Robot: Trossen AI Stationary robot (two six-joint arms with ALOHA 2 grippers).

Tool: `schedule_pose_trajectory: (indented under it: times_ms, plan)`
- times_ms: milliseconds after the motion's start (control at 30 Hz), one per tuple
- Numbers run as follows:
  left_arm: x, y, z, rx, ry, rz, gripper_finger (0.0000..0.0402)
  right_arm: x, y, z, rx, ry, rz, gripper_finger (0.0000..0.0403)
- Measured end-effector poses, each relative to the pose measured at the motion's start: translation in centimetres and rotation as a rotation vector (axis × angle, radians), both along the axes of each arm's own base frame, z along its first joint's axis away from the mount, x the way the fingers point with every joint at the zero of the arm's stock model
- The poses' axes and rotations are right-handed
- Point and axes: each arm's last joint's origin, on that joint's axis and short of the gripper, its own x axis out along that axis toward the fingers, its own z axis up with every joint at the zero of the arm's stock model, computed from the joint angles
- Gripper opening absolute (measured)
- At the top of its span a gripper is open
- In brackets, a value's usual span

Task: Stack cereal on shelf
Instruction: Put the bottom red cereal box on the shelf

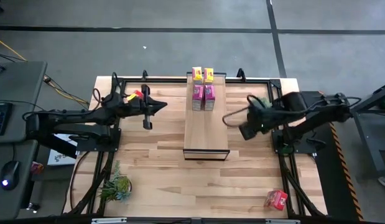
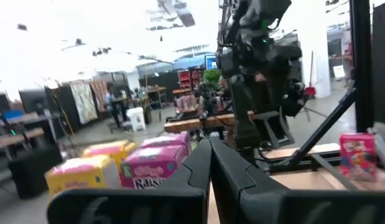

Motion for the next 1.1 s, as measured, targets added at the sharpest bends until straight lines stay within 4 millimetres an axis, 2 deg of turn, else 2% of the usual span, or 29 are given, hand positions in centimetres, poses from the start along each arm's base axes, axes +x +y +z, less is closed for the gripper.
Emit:
schedule_pose_trajectory:
  times_ms: [100, 233, 467, 633, 767, 900, 1100]
  plan:
    - [-0.1, 0.2, 0.5, 0.061, -0.027, 0.023, 0.0000, 0.0, 1.8, -0.7, 0.065, 0.081, -0.087, 0.0277]
    - [0.0, 0.6, 1.5, 0.061, -0.040, 0.041, 0.0000, 0.3, 4.7, -2.7, 0.155, 0.198, -0.142, 0.0277]
    - [-0.1, 1.0, 1.6, 0.094, -0.025, 0.074, 0.0000, -0.2, 9.9, -6.0, 0.263, 0.475, -0.257, 0.0277]
    - [-0.4, 1.4, 2.0, 0.102, -0.065, 0.096, 0.0000, -0.7, 13.2, -7.6, 0.272, 0.557, -0.335, 0.0277]
    - [-0.3, 1.6, 2.7, 0.061, -0.069, 0.093, 0.0000, -0.9, 16.2, -8.5, 0.325, 0.543, -0.386, 0.0277]
    - [0.2, 1.7, 3.3, 0.025, -0.015, 0.067, 0.0000, -0.7, 18.8, -9.9, 0.366, 0.570, -0.369, 0.0277]
    - [0.9, 1.8, 3.5, 0.003, 0.030, 0.019, 0.0000, 0.3, 21.2, -12.8, 0.357, 0.644, -0.364, 0.0277]
